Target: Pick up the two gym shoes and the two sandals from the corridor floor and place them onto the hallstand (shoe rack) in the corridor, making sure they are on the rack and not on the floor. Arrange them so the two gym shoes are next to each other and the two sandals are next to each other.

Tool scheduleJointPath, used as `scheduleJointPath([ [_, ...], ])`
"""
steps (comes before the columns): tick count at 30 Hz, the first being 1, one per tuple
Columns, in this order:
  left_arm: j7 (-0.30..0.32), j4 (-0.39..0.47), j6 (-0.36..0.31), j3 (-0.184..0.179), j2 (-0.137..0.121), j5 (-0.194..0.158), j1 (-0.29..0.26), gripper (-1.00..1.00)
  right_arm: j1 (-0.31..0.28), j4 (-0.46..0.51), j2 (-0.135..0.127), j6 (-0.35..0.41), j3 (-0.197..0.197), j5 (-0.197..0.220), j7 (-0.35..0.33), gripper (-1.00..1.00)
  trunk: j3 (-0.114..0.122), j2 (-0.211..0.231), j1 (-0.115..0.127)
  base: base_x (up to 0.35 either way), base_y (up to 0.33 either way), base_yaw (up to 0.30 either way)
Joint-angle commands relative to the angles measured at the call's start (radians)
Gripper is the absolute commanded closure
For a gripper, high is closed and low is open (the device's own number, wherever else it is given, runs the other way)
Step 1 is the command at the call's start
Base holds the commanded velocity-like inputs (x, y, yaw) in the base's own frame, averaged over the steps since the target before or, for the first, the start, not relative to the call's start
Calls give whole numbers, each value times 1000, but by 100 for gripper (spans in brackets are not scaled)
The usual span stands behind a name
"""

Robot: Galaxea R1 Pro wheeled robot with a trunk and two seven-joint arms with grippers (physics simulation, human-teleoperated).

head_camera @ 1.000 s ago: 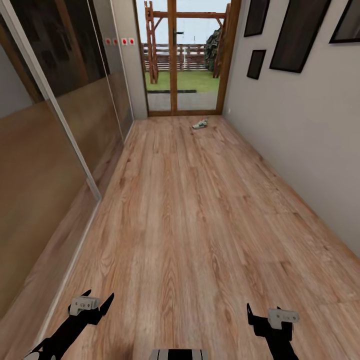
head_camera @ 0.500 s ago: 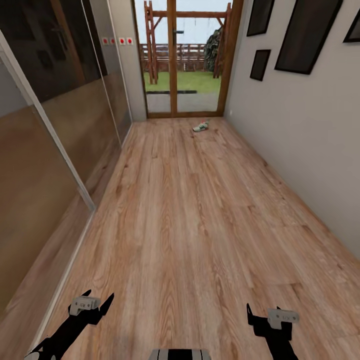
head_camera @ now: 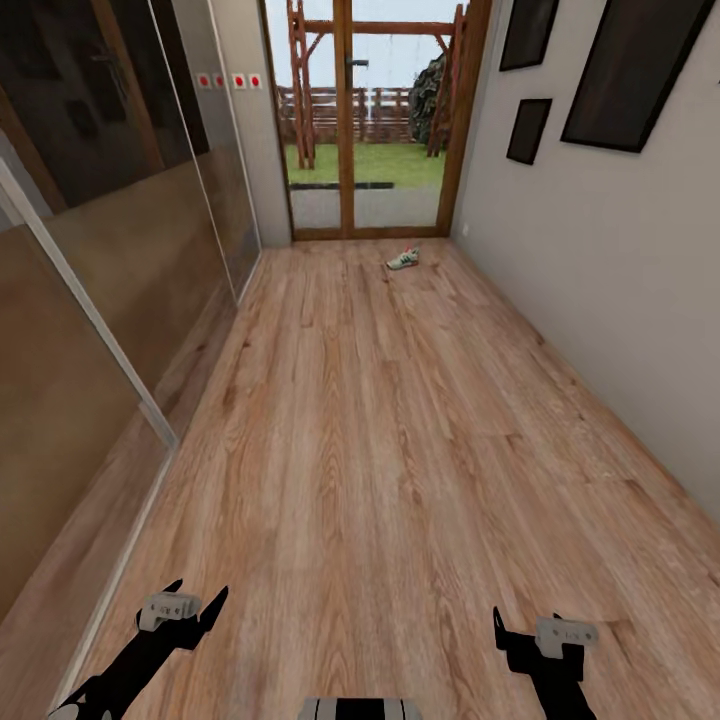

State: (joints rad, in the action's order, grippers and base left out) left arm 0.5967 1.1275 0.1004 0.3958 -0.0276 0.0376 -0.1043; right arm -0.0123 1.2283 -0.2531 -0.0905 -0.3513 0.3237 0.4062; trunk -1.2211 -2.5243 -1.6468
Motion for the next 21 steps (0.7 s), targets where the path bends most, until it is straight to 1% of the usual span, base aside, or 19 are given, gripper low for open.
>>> scheduleJointPath([
  [1, 0, 0, 0, 0, 0, 0, 0, -100, 0, 0, 0, 0, 0, 0, 0, -100, 0, 0, 0, 330, 0, 0],
  [21, 0, 0, 0, 0, 0, 0, 0, -100, 0, 0, 0, 0, -1, 0, -1, -100, 0, 0, 0, 330, 0, 0],
])
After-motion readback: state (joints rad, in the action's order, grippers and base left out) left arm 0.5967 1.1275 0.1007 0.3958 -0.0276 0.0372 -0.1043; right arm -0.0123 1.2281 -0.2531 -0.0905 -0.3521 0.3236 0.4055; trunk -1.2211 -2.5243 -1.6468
